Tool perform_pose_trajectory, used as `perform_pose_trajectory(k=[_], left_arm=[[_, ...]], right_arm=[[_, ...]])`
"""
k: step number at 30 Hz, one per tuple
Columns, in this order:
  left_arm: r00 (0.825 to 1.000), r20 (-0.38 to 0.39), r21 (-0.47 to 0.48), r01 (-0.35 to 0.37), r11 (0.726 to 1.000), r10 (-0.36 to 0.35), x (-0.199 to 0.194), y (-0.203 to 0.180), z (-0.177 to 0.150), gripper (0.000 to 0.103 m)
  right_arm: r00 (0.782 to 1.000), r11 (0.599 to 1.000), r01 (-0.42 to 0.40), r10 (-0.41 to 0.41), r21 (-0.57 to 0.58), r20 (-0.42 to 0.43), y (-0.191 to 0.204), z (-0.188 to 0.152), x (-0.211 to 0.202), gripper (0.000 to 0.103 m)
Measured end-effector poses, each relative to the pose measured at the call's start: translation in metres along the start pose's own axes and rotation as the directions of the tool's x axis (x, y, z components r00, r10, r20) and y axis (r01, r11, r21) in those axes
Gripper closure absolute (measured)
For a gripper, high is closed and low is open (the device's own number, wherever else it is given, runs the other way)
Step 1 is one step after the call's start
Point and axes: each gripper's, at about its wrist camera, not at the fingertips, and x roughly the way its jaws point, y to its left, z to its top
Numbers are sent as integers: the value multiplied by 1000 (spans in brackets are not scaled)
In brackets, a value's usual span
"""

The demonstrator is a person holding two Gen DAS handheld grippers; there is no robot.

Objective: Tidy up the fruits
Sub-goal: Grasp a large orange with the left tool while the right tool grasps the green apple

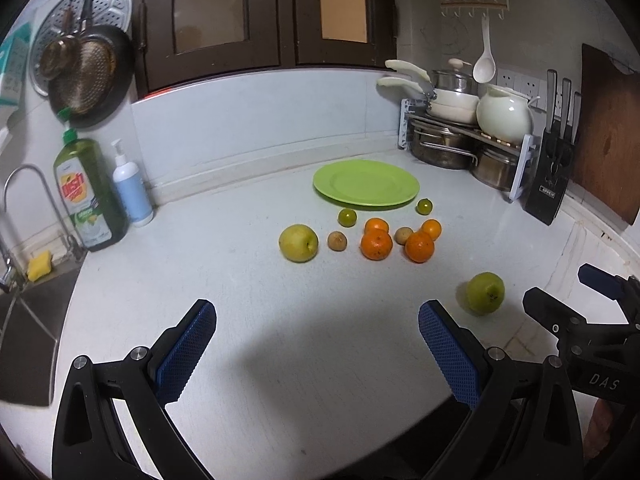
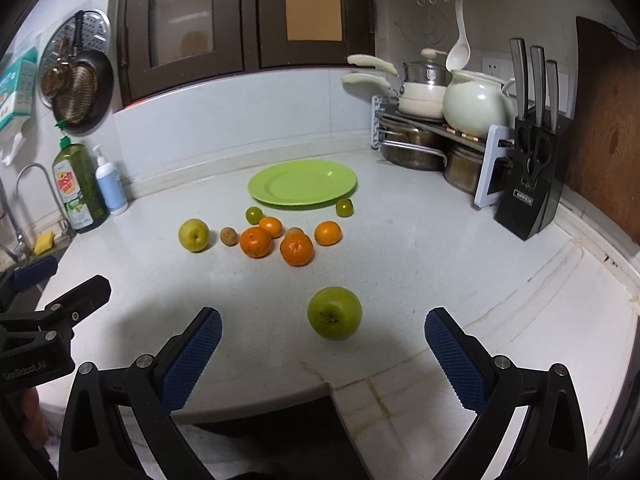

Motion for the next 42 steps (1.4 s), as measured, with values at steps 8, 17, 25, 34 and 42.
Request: perform_pose_trajectory(k=[8,17,25,34,42], left_arm=[[997,-3,92,76,993,-76,40,6,18,8],[983,-32,215,183,959,-181,93,-8,36,21],[963,-69,303,268,915,-259,135,-25,46,34],[943,-131,356,334,873,-308,174,-41,47,41],[934,-160,387,356,851,-319,194,-52,47,49]], right_arm=[[997,998,44,-41,54,-63,10,4,33,1],[983,984,119,-99,131,-152,6,3,68,9],[969,970,159,-118,183,-219,4,0,90,20],[950,957,202,-140,207,-278,0,-4,108,31],[943,954,214,-145,212,-299,2,-4,116,41]])
